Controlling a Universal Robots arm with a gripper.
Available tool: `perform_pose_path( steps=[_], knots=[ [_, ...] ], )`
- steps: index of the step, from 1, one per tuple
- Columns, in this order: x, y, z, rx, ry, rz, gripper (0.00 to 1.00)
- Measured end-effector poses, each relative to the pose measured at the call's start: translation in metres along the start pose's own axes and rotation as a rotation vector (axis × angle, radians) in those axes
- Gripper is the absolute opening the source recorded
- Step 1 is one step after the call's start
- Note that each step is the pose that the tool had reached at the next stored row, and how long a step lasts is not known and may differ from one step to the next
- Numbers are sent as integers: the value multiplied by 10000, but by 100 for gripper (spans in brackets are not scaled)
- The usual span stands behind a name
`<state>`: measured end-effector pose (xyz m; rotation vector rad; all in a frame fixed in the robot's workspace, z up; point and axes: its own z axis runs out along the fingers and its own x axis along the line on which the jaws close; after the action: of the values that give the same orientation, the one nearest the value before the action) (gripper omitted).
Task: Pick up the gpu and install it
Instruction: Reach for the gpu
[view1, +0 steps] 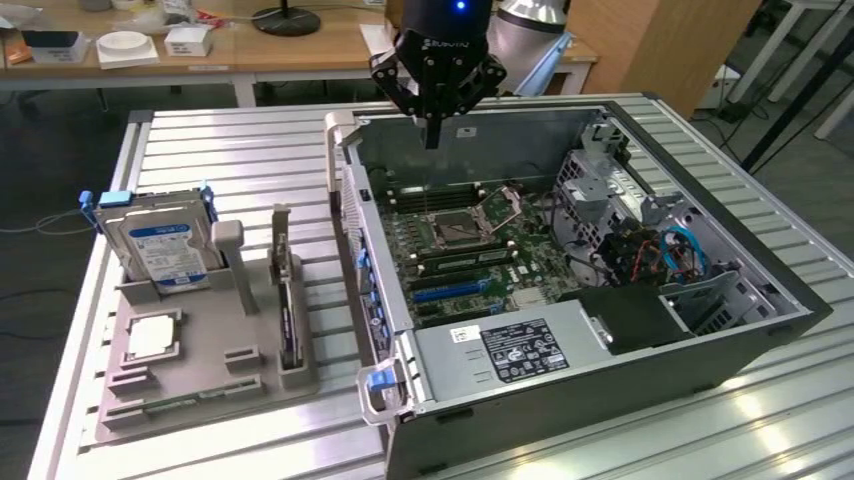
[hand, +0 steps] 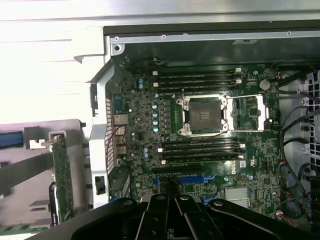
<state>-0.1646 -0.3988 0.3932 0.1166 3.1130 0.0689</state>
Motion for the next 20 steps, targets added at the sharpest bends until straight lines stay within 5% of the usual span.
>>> perform_pose_path(
  steps=[20],
  knots=[
    [211, -16, -4, 0, 0, -1, 11]
  ],
)
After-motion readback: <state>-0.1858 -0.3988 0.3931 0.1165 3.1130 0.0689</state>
